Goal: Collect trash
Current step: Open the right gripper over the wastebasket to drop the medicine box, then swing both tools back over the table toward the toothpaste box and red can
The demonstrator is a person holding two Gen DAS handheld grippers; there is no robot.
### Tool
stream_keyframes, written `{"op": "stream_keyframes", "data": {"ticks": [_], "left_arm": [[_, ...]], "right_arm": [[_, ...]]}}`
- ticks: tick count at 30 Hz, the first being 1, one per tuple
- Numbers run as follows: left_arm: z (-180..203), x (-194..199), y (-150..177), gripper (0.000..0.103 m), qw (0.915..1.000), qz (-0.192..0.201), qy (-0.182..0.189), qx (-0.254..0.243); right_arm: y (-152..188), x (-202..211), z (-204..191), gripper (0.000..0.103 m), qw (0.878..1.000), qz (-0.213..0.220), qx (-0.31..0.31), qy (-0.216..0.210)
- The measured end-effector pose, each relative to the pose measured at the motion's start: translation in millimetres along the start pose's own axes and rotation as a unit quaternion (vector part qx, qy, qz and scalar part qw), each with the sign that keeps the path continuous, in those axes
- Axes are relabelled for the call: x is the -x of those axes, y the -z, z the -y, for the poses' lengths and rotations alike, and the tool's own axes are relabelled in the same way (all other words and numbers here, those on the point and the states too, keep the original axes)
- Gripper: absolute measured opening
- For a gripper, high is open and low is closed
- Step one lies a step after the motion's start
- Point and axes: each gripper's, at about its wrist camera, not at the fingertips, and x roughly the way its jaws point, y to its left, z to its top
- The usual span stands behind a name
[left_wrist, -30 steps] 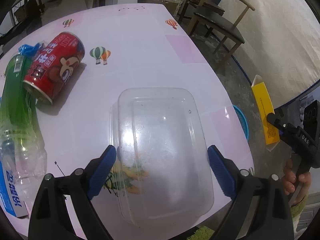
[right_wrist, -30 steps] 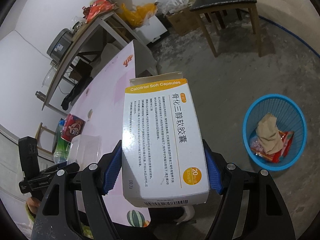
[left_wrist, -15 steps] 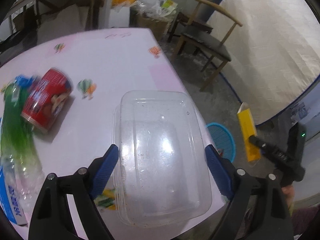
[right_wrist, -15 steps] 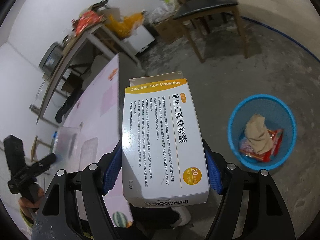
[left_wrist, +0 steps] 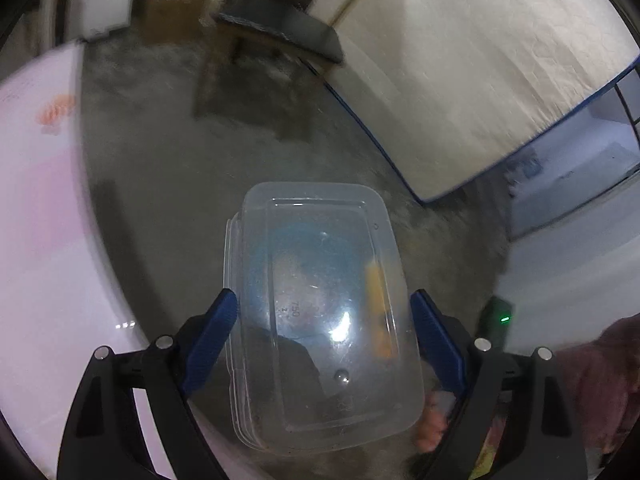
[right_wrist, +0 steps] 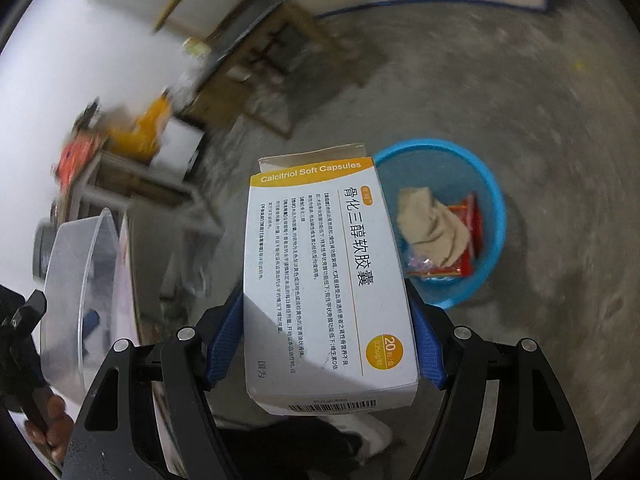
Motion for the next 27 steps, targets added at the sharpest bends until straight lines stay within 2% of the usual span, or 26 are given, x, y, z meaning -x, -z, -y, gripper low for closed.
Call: {"op": "stream_keyframes", "data": {"ticks": [2, 3, 5, 9, 17, 27], "left_arm": [[10.9, -37.2, -11.1, 0.088, 0.9997, -0.018, 0.012, 0.003], [14.1, -57.1, -16.4, 0.089, 0.9997, -0.024, 0.007, 0.002], [15.0, -78.4, -17.1, 0.091, 0.9995, -0.029, -0.003, 0.008], [10.9, -97.0, -12.9, 0.091, 0.9986, -0.045, 0.014, 0.024], [13.7, -67.2, -4.7, 0.091, 0.9994, -0.025, 0.024, 0.000], [-14.3, 22.8, 37.1, 0.091, 0.9990, 0.038, 0.021, -0.010]], "right_arm": [[-10.9, -6.9, 18.9, 0.075, 0.999, 0.011, -0.033, 0.001], [-16.7, -12.6, 28.8, 0.076, 0.999, 0.016, -0.045, 0.003], [-23.6, -23.0, 43.0, 0.081, 0.998, 0.024, -0.063, 0.002], [-26.8, -42.7, 64.2, 0.082, 0.996, 0.018, -0.085, 0.011], [-19.4, -38.1, 71.5, 0.082, 0.996, 0.017, -0.081, 0.015], [-7.9, -14.4, 52.5, 0.082, 0.998, 0.036, -0.041, 0.013]]}}
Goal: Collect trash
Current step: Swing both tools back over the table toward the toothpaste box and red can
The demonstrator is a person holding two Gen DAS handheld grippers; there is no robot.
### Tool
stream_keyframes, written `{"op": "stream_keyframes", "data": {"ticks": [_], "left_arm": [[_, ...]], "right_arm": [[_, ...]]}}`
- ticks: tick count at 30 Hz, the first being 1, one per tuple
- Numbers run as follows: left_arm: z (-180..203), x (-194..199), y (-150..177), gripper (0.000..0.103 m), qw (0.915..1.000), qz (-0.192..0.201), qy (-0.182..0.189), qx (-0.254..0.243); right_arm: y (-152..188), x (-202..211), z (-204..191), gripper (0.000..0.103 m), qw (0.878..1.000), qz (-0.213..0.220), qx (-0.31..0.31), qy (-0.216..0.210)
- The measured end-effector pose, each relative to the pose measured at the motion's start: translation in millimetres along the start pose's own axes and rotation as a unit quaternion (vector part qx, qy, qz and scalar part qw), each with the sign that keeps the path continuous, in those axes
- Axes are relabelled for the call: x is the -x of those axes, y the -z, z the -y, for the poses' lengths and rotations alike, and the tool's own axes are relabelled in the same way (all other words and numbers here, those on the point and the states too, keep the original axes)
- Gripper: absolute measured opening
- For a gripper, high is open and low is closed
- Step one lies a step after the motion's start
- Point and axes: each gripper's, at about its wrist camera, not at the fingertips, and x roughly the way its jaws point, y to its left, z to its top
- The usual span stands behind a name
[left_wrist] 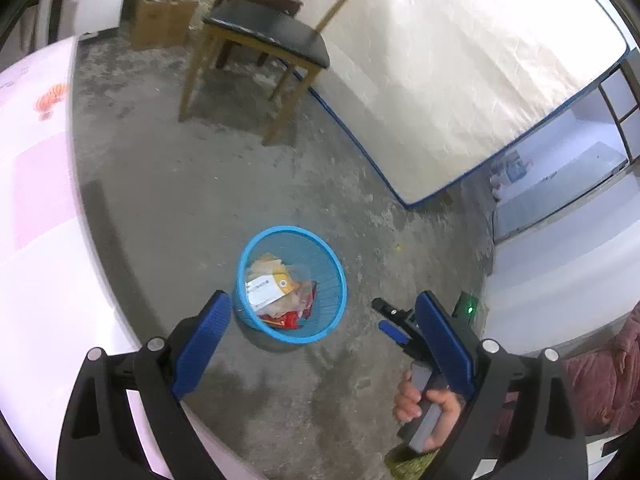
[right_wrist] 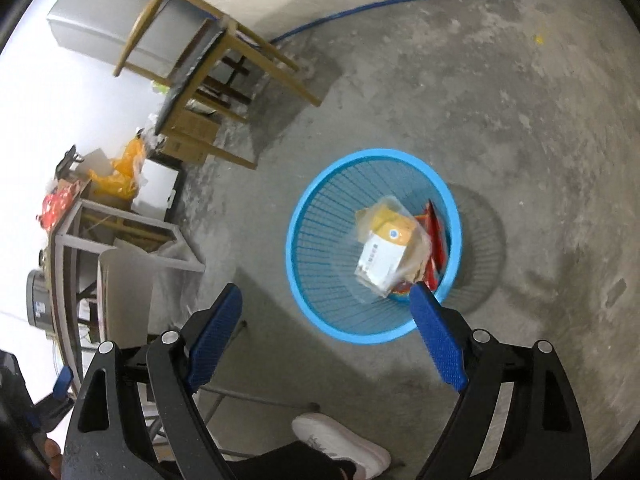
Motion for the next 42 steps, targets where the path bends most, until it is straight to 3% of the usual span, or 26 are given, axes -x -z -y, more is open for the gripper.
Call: {"op": "stream_keyframes", "data": {"ticks": [5, 9, 12, 16, 23, 27, 33, 37, 42], "left_arm": [[-32.5, 66.4, 41.1, 0.091, 0.9986, 0.047, -0.013, 0.019], [-55.1, 119.7, 71.1, 0.091, 0.9940, 0.095, -0.046, 0.027], [-72.8, 166.3, 99.4, 0.091, 0.9853, 0.145, -0.087, 0.029], [-92.7, 224.9, 145.7, 0.093, 0.9672, 0.204, -0.146, 0.037], [-129.5, 291.6, 209.9, 0.093, 0.9331, 0.268, -0.227, 0.077], [-157.5, 314.2, 237.9, 0.093, 0.9149, 0.274, -0.280, 0.097], [-192.8, 319.6, 271.0, 0.093, 0.9045, 0.270, -0.300, 0.137], [-217.2, 320.2, 283.6, 0.093, 0.9011, 0.267, -0.302, 0.160], [-241.7, 313.7, 289.0, 0.090, 0.8980, 0.262, -0.306, 0.178]], "right_arm": [[9.8, 18.3, -25.0, 0.082, 0.999, 0.003, 0.033, -0.027], [19.7, 29.5, -61.2, 0.083, 0.995, -0.005, 0.083, -0.054], [31.7, 35.4, -101.6, 0.086, 0.987, -0.018, 0.138, -0.079], [50.6, 40.4, -153.3, 0.089, 0.971, -0.036, 0.204, -0.116], [108.8, 31.2, -248.7, 0.090, 0.925, -0.102, 0.319, -0.178], [151.3, 23.4, -291.8, 0.090, 0.894, -0.150, 0.370, -0.203], [232.3, -1.0, -354.5, 0.090, 0.839, -0.243, 0.427, -0.233], [285.6, -19.2, -382.9, 0.090, 0.811, -0.300, 0.444, -0.238], [342.7, -42.9, -417.2, 0.090, 0.791, -0.330, 0.464, -0.223]]}}
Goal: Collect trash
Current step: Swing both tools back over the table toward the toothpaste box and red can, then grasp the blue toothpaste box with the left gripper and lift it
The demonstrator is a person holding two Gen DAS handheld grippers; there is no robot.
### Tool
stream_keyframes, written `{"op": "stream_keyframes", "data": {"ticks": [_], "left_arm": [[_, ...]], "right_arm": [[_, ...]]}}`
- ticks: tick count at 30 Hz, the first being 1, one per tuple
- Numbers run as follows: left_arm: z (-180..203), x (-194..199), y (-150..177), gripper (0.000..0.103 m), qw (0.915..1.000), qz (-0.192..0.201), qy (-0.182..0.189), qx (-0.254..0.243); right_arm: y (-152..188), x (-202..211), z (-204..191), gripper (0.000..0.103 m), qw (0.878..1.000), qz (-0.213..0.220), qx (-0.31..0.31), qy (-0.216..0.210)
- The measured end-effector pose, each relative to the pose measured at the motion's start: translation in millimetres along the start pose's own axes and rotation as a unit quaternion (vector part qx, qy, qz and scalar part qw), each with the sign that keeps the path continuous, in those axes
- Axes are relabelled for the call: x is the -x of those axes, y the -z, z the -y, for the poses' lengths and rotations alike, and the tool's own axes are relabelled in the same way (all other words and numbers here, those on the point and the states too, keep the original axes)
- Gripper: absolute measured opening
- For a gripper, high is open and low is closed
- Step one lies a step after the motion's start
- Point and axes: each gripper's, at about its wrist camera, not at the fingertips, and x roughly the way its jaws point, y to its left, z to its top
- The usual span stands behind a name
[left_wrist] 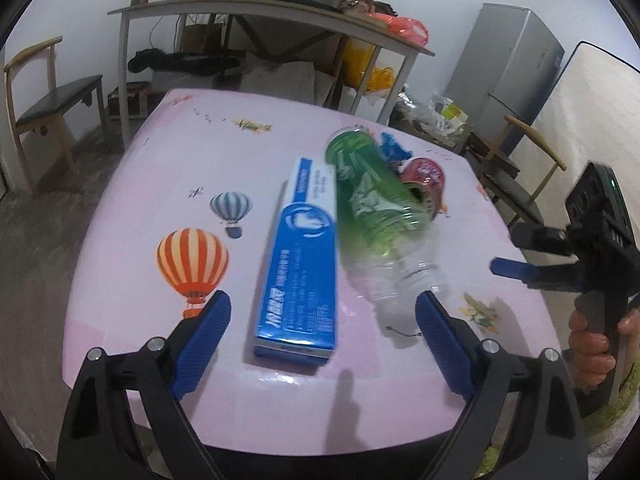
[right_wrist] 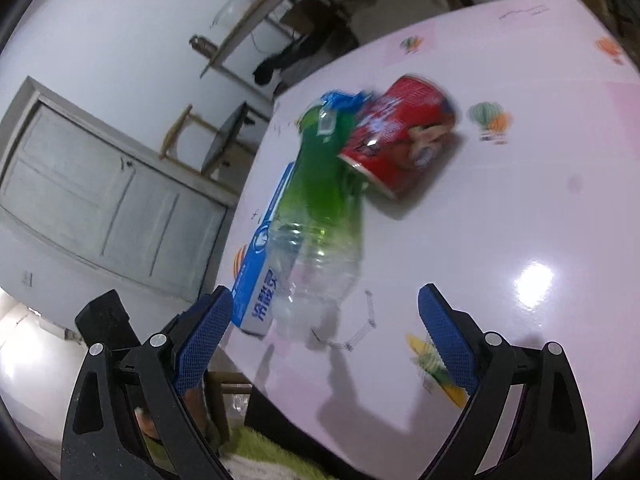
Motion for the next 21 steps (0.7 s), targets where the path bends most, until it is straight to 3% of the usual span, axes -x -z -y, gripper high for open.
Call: {"op": "stream_keyframes", "data": {"ticks": [3, 12, 16, 17, 21], "left_arm": [[-10.4, -12.6, -1.7, 0.085, 0.9998, -0.014, -0.002, 0.013], [-17.9, -29.3, -3.1, 0.067, 0.9992, -0.036, 0.005, 0.016], [-21.5, -32.9, -1.5, 0.053, 0.9982, -0.045, 0.015, 0.036], [-21.7, -32.4, -0.8, 0.049, 0.9980, -0.044, 0.019, 0.041], [-19.5, -27.3, 2.1, 0.048, 0.9983, -0.038, 0.006, 0.045]], "right_arm": [[-14.0, -28.8, -7.0, 0.090, 1.000, -0.020, -0.003, 0.004], [-29.7, -64.6, -16.7, 0.090, 0.999, -0.051, -0.003, 0.014], [-28.2, -72.8, -22.0, 0.069, 0.998, -0.062, 0.006, 0.027], [-28.1, -73.8, -23.6, 0.068, 0.998, -0.064, 0.008, 0.028], [-21.9, -65.1, -31.7, 0.068, 0.996, -0.057, 0.039, 0.060]]}}
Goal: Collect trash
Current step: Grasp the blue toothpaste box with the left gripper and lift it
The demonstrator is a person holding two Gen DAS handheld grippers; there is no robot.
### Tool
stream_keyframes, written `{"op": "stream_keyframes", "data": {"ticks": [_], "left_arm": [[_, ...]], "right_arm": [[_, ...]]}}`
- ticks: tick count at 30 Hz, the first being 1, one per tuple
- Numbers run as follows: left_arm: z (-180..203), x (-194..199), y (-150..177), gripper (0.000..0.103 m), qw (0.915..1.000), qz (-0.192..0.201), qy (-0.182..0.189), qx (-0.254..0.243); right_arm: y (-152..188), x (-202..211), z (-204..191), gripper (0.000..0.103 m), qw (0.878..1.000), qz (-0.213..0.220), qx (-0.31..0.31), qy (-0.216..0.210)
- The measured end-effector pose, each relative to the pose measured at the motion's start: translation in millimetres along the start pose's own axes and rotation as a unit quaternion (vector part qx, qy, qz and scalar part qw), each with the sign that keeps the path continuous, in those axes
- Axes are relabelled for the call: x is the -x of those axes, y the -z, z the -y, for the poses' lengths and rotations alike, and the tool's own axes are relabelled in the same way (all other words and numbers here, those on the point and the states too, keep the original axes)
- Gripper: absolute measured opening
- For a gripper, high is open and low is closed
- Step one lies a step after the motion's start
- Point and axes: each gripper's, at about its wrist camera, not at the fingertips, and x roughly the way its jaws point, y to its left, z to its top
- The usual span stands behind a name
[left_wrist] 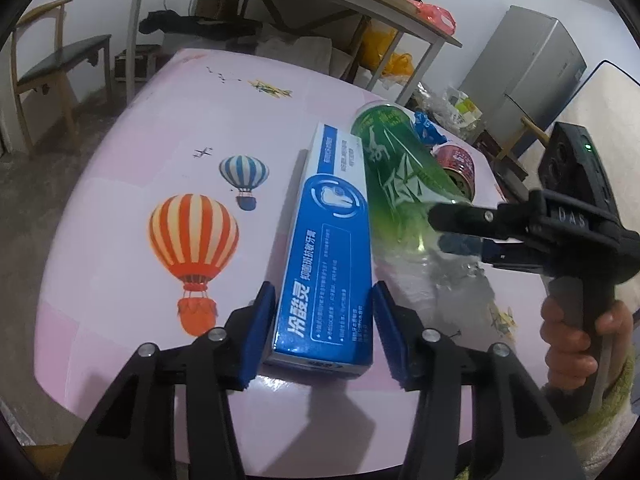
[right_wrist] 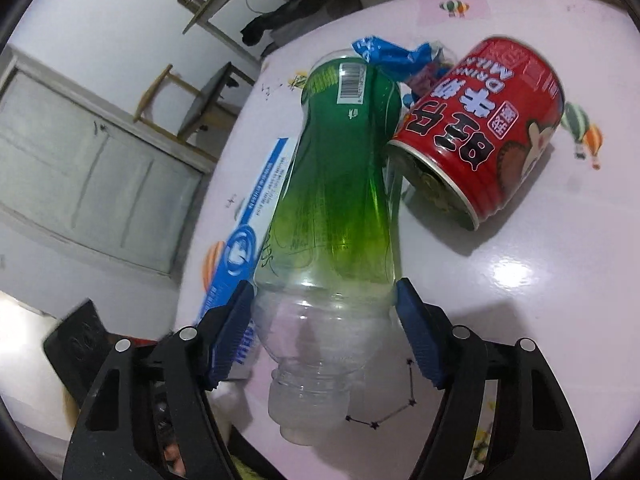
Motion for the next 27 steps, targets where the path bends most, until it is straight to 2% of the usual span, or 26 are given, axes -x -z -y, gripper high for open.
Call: {"op": "stream_keyframes", "data": {"ticks": [5, 9, 13, 16, 19, 24, 27], "left_arm": [[1.6, 11.4, 8.0, 0.048, 0.9998, -0.010, -0.017, 0.008], [8.4, 21.3, 16.2, 0.048, 0.9985, -0.024, -0.049, -0.001], [12.5, 27.5, 23.9, 0.049, 0.9978, -0.034, -0.057, -0.002], [12.6, 29.1, 23.9, 0.049, 0.9976, -0.038, -0.057, 0.004], [10.7, 27.2, 18.7, 0.056, 0.9974, -0.040, -0.058, 0.012], [11.1, 19.6, 2.4, 0.061, 0.9977, -0.042, -0.052, 0.010], [9.4, 10.9, -9.1, 0.061, 0.9968, -0.049, -0.063, 0.007]], "right_arm": [[16.1, 4.1, -11.2, 0.068, 0.999, -0.004, 0.031, 0.021], [34.2, 14.3, -18.2, 0.068, 0.997, -0.008, 0.065, 0.046], [52.1, 25.0, -20.6, 0.068, 0.994, -0.014, 0.088, 0.066], [60.7, 33.1, -16.5, 0.068, 0.993, -0.018, 0.088, 0.074], [63.1, 37.1, -12.4, 0.068, 0.993, -0.016, 0.084, 0.079], [51.7, 22.2, -15.0, 0.068, 0.995, -0.013, 0.067, 0.069], [49.5, 14.6, -14.6, 0.070, 0.996, -0.018, 0.061, 0.063]]}}
